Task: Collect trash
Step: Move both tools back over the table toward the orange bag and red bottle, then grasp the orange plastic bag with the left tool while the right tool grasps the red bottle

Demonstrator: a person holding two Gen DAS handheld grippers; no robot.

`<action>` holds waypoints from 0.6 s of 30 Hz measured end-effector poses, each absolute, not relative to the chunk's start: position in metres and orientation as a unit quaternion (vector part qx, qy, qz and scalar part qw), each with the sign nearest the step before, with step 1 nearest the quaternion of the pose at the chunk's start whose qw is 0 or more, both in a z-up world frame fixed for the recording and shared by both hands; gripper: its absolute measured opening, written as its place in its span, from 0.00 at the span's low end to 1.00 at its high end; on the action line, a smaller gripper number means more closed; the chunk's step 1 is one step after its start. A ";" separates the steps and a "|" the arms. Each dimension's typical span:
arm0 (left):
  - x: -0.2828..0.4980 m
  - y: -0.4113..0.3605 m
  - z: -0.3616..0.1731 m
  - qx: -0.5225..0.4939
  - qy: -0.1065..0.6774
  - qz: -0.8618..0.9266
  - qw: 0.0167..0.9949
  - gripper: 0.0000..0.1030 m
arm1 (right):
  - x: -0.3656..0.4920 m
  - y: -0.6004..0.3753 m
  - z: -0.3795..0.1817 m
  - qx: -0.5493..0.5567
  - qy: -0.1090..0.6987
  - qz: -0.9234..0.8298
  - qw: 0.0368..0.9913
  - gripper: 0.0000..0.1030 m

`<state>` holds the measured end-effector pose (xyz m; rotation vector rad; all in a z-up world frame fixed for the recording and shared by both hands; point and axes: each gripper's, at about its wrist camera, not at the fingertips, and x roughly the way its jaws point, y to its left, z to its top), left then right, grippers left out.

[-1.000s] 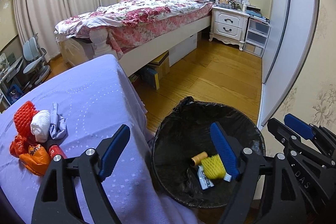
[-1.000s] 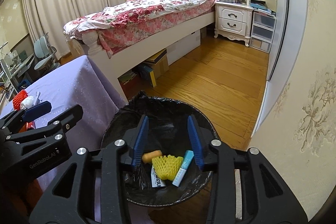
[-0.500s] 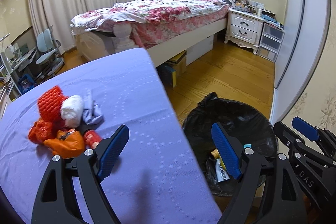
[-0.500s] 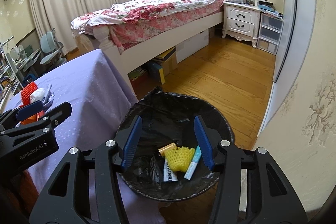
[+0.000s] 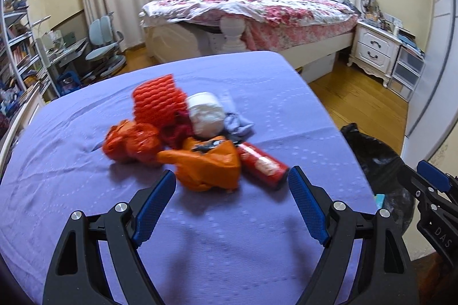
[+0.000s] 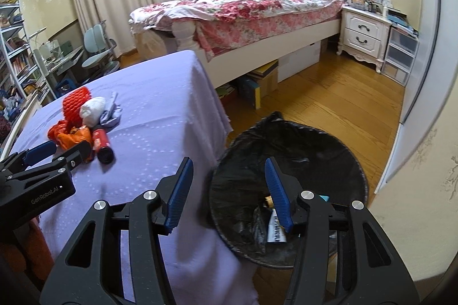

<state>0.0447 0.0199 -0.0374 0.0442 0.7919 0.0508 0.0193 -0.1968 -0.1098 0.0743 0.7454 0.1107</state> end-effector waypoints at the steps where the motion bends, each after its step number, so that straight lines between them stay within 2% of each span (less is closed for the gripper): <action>1: 0.045 0.025 -0.038 0.018 0.387 0.029 0.921 0.78 | 0.020 -0.191 -0.110 0.032 0.364 0.059 0.929 0.49; 18: 0.070 0.053 -0.049 -0.013 0.414 0.029 0.910 0.78 | 0.044 -0.146 -0.115 0.006 0.383 0.088 0.920 0.50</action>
